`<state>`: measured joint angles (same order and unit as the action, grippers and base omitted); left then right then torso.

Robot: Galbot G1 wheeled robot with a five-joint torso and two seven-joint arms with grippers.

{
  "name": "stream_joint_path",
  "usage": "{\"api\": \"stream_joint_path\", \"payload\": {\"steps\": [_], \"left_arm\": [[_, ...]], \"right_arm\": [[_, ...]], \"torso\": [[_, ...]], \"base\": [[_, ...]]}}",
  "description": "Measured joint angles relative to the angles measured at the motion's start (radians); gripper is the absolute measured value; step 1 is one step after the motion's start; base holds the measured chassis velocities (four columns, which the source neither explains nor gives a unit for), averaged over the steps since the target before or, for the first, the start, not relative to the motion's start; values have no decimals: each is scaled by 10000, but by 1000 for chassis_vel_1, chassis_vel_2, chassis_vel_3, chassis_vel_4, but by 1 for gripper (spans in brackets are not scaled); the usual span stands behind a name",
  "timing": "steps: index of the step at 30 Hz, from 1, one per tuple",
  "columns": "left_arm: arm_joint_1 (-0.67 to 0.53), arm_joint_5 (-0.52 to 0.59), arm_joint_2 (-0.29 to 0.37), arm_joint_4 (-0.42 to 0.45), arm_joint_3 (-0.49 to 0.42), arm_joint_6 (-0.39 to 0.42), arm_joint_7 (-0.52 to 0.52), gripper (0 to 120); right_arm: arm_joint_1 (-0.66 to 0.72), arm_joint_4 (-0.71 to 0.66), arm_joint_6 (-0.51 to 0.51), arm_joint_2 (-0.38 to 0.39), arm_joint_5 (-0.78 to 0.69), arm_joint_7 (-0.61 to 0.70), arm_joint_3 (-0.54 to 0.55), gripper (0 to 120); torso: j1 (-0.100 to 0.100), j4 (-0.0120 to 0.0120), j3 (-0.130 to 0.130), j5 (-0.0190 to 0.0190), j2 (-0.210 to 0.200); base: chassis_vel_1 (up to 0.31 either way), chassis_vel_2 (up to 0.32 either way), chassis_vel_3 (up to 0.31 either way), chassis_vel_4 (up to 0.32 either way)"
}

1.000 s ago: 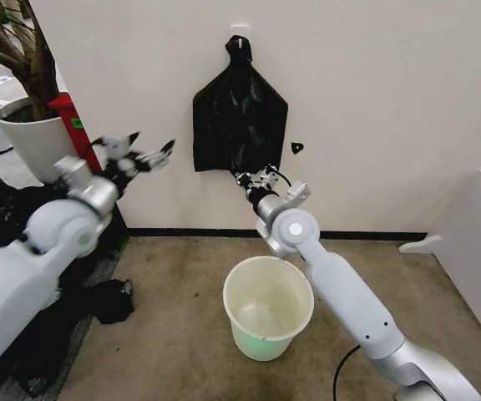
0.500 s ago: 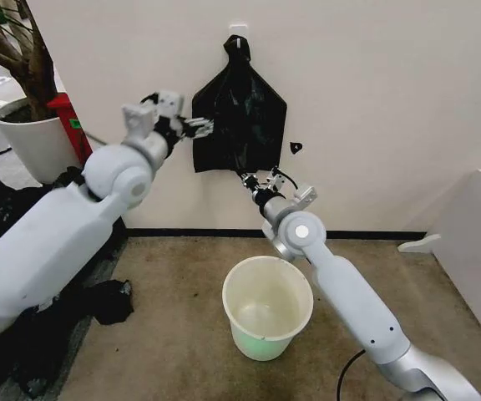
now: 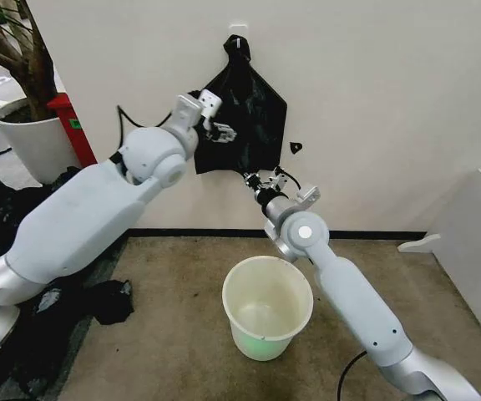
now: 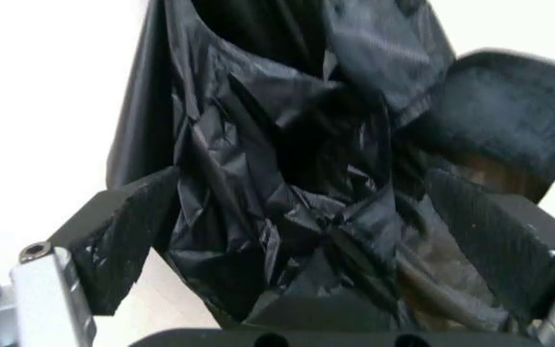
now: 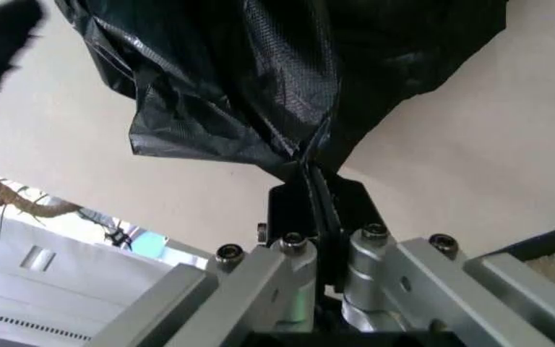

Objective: Place the garbage bag over the trash bin.

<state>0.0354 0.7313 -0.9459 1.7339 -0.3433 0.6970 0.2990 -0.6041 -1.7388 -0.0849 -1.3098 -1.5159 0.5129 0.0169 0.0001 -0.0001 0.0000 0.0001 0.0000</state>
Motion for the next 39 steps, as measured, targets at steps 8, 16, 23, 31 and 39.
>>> {"api": "stream_joint_path", "payload": {"steps": [8, 16, 23, 31, 39], "left_arm": [[-239, -175, -476, -665, -379, -77, 116, 100], [-421, -158, -950, -1198, -550, -156, 44, 100], [-634, -155, -1506, -1720, -708, -168, -2, 100], [-781, -92, -1835, -2080, -793, 118, 2, 91], [-798, 131, -2068, -2358, -804, 380, 229, 62]], "right_arm": [[-74, -98, 2, 40, 10, -60, -22, 0], [-143, -208, 8, 145, 13, -74, -59, 0], [-214, -295, -3, 216, 13, -97, -161, 0], [-285, -370, -30, 329, 12, -118, -258, 0], [-319, -423, -48, 365, 8, -159, -330, 0]], "torso": [[0, 0, 0, 0, 0], [0, 2, 0, -1, 0], [0, 0, 0, 1, 0], [0, 2, 0, 0, 0], [-1, 1, -1, 0, 0]], "base": [[0, 0, 0, 0], [0, 0, 0, 0], [0, 0, 0, 0], [0, 0, 0, 0], [0, 0, 0, 0]]}}
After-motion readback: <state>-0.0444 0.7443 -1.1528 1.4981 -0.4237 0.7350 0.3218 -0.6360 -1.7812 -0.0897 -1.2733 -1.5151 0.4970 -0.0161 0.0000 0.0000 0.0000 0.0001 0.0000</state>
